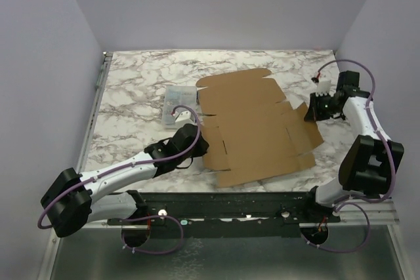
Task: Fold the paper box
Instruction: Pick up the paper box from the center of the board.
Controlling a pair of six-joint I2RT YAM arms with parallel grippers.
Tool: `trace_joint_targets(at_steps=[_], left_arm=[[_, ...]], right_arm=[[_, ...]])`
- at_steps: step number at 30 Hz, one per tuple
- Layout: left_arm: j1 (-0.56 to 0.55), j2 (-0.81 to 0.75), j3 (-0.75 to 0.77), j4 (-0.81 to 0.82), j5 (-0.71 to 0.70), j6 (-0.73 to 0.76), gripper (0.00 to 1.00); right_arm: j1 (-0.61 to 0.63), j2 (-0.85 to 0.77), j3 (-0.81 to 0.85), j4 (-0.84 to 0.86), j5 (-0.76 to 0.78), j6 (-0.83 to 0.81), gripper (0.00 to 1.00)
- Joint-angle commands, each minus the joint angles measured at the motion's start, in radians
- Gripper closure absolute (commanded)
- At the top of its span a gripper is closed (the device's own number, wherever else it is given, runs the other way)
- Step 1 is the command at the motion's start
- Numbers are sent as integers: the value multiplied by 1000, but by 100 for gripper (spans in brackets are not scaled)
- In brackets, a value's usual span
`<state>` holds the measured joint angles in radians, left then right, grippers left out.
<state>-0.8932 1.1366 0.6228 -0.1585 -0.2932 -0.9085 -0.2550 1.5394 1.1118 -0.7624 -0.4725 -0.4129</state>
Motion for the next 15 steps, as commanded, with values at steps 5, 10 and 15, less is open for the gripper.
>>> trace_joint_targets(at_steps=[5, 10, 15], left_arm=[[3, -37, -4, 101, 288, 147, 56], [25, -63, 117, -43, 358, 290, 39], [59, -53, 268, -85, 304, 510, 19]], right_arm=[[4, -65, 205, -64, 8, -163, 99], [4, -90, 164, -38, 83, -357, 99], [5, -194, 63, 6, -24, -616, 99]])
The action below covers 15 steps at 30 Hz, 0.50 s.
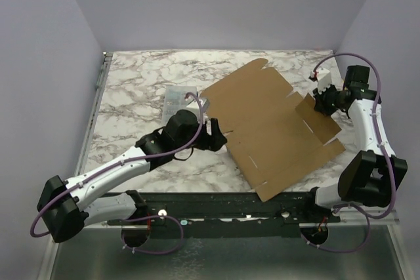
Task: Fold the paper box
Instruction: Pick up the paper box from the center of the board.
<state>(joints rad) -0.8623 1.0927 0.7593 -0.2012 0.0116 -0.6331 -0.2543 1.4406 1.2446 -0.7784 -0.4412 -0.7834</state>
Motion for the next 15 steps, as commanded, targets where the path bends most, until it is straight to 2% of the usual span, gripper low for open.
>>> trace_joint_targets(at_steps=[1, 3, 6, 10, 12, 15], left_arm=[[45, 16, 173, -49, -39, 302, 14], [128, 84, 249, -38, -28, 399, 5], [317, 248, 383, 4, 233, 448, 4], [440, 464, 535, 0, 335, 529, 2], [503, 561, 579, 2, 426, 533, 2], [568, 721, 643, 68, 601, 454, 1]], right_arm=[[5, -119, -89, 47, -72, -280, 99], [5, -156, -113, 103, -103, -309, 100], [3, -159, -87, 106, -176, -331, 99], [3, -129, -42, 95, -252, -300, 100], [3, -138, -49, 113, -267, -283, 99], [4, -153, -60, 141, -282, -271, 99]])
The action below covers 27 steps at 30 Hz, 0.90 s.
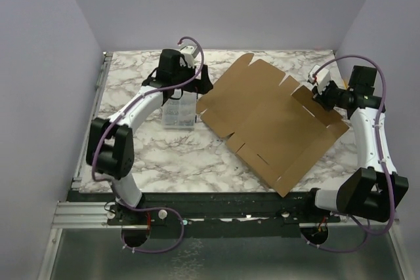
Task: Fold the paper box
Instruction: Pick up the paper box from the center of the board, then fold the paper box at the center of the board.
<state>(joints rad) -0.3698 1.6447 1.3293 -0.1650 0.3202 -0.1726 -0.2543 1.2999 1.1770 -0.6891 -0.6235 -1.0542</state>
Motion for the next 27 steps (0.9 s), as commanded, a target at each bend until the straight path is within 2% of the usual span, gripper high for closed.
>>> trace_joint_targets(at_steps=[1, 4, 6, 14, 22, 25, 27], left_arm=[[82, 223, 91, 60, 360, -25, 1], [82, 370, 214, 85, 505, -64, 1], [83, 446, 289, 89, 548, -74, 1], [84, 670, 522, 101, 530, -91, 2], [118, 672, 609, 110, 445, -42, 2], [140, 700, 630, 125, 502, -61, 2], [148, 729, 621, 201, 591, -120, 2]], right_arm=[[4, -11, 16, 50, -100, 2, 99], [4, -5, 53, 43, -91, 5, 100], [4, -2, 85, 27, -94, 5, 100], [4, 0, 154, -19, -118, 20, 99], [1, -2, 189, -29, -51, 27, 100], [-2, 3, 217, -43, -70, 39, 99], [-2, 7, 232, -51, -84, 48, 99]])
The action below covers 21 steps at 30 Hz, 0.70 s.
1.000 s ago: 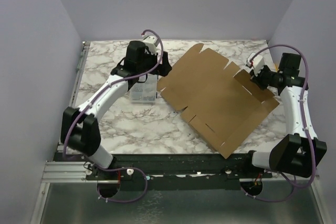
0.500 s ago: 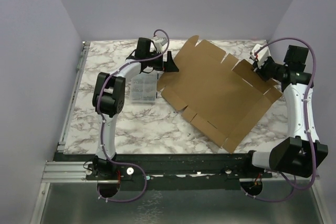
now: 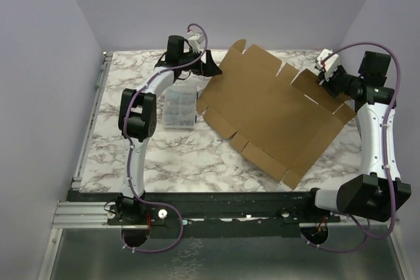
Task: Fold the paper box
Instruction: Fold the paper box at the center of the board.
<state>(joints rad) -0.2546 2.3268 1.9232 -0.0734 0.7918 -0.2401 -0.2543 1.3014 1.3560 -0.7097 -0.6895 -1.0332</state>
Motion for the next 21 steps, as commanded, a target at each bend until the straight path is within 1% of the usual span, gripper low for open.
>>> trace_joint_targets(at_steps=[1, 3, 4, 5, 8, 10, 11, 13, 14, 15, 16, 17, 21], left_arm=[[31, 53, 5, 177, 160, -93, 2], [29, 52, -66, 368, 243, -225, 2], [26, 48, -96, 433, 263, -273, 2], [25, 42, -116, 465, 276, -293, 2], [14, 33, -145, 492, 297, -303, 5], [6, 40, -154, 521, 307, -324, 9], [0, 46, -160, 553, 316, -353, 13], [-8, 57, -173, 646, 331, -440, 27], [-13, 57, -180, 688, 339, -479, 35], [-16, 54, -191, 740, 339, -522, 47], [-18, 47, -200, 783, 335, -564, 62], [-20, 37, -203, 808, 330, -603, 70], [-30, -45, -240, 824, 264, -640, 85]], right_arm=[[-3, 10, 58, -31, -21, 29, 99], [-2, 18, 65, -31, -21, 35, 99], [-3, 22, 67, -31, -17, 36, 99], [-3, 25, 67, -30, -13, 38, 99], [-3, 37, 72, -25, -11, 44, 99], [-3, 45, 80, -25, -15, 48, 99], [-3, 49, 85, -25, -17, 52, 99], [-3, 56, 94, -24, -9, 58, 99], [-3, 59, 96, -23, -1, 59, 99], [-5, 65, 98, -20, 8, 62, 99], [-5, 71, 100, -13, 18, 68, 99], [-4, 77, 104, -9, 28, 74, 99], [-5, 108, 130, -9, 40, 103, 99]])
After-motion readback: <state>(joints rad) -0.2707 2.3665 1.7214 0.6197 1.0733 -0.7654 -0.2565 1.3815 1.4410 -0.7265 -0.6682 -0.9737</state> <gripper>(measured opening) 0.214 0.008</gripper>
